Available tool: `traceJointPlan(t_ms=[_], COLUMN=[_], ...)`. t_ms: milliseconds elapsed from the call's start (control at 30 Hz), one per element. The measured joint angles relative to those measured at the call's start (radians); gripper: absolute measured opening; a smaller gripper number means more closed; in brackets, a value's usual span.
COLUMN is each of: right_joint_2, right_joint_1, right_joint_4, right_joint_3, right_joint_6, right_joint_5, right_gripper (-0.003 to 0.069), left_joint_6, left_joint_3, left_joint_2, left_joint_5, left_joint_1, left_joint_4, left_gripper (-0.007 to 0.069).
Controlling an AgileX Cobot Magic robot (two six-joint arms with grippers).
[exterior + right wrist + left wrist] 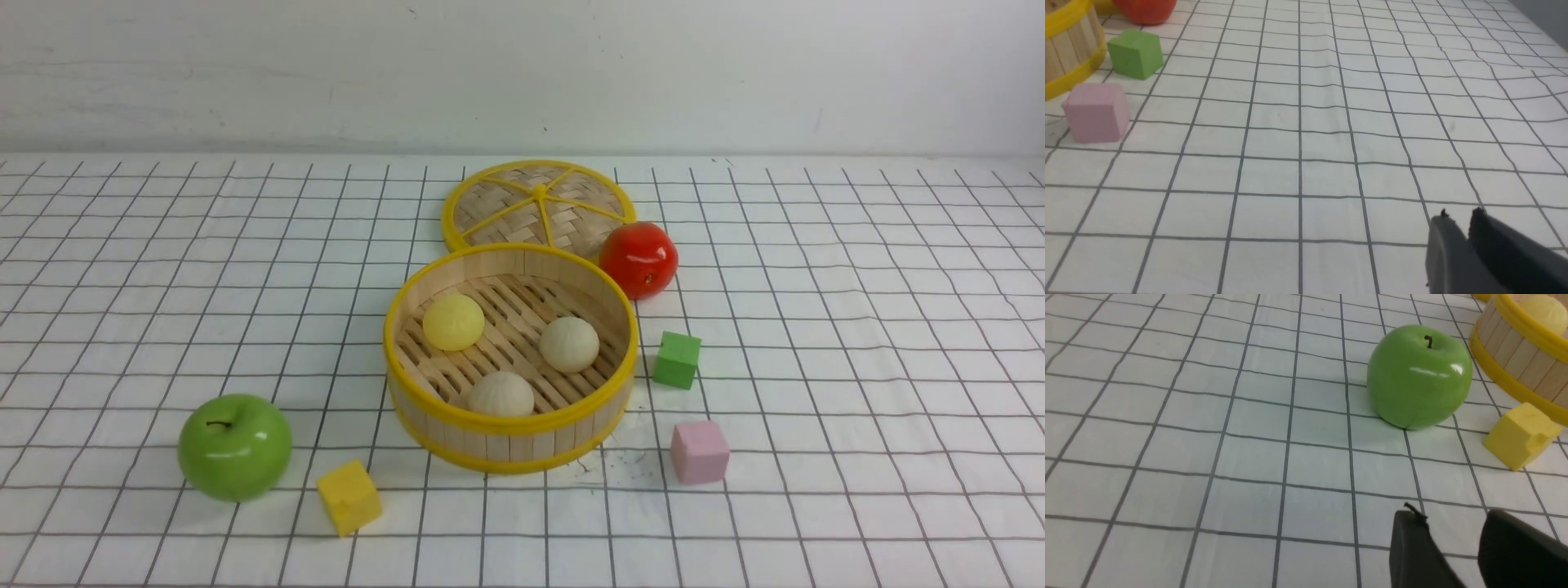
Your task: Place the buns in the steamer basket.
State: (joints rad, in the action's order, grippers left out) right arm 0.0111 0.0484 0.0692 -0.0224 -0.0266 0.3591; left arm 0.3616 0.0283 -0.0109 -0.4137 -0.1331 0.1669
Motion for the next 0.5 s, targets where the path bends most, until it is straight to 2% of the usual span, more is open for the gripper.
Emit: traceJointPlan(t_ms=[500], right_joint_2=[0.000], right_joint_1=[0.000], right_joint_4=[0.000], right_joint_3=[0.000], right_joint_6=[0.000], right_joint_5=[0.000], right_gripper=[0.0097], left_joint_6=[0.000], left_joint_3=[0.000], left_joint_2=[0.000], left_joint_5=[0.000], left_joint_1=[0.000], left_joint_4=[0.000], left_gripper=[0.0238])
